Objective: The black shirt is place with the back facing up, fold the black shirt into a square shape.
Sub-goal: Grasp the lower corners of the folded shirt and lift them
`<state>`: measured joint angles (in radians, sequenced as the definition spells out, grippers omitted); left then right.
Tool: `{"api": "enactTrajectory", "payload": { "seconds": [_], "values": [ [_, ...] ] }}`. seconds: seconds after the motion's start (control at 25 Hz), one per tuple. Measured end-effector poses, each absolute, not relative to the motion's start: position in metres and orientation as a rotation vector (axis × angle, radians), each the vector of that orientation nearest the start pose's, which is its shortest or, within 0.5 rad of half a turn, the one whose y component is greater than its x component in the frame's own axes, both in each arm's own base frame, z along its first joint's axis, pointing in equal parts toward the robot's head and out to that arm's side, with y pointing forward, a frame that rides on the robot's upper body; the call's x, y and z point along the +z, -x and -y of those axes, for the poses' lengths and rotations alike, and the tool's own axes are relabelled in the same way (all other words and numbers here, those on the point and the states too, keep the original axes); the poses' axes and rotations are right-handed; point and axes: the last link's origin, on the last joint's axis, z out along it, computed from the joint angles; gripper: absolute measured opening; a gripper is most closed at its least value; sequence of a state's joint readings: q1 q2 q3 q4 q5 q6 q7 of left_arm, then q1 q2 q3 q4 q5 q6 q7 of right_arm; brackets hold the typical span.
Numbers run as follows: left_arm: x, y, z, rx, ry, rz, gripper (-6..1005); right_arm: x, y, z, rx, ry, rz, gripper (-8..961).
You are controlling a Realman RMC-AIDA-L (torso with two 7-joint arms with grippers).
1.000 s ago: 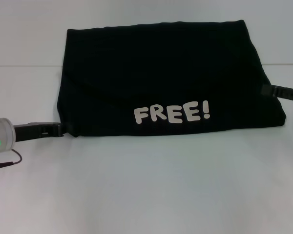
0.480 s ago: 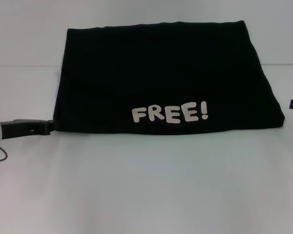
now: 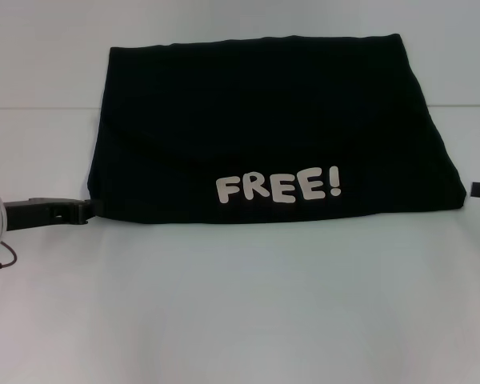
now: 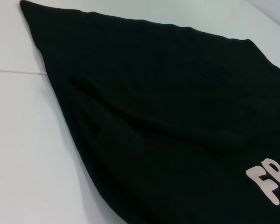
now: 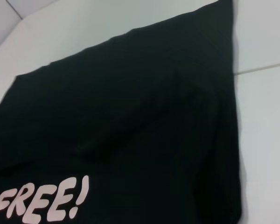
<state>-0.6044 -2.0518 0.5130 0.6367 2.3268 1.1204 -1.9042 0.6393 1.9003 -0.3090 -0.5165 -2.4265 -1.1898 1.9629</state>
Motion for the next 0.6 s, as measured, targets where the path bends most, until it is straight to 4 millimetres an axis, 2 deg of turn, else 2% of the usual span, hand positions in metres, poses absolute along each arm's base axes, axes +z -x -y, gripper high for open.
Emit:
{"api": "enactTrajectory", "payload": {
  "seconds": [0.36, 0.6],
  "values": [
    [0.025, 0.323, -0.381, -0.353, 2.187, 1.287, 6, 0.038, -0.334, -0.403, 0.282, 2.079, -1.335, 611],
    [0.025, 0.322, -0.382, -0.354, 2.187, 1.283, 8, 0.024, -0.328, -0.408, 0.249, 2.081, -1.31, 604]
  ]
}}
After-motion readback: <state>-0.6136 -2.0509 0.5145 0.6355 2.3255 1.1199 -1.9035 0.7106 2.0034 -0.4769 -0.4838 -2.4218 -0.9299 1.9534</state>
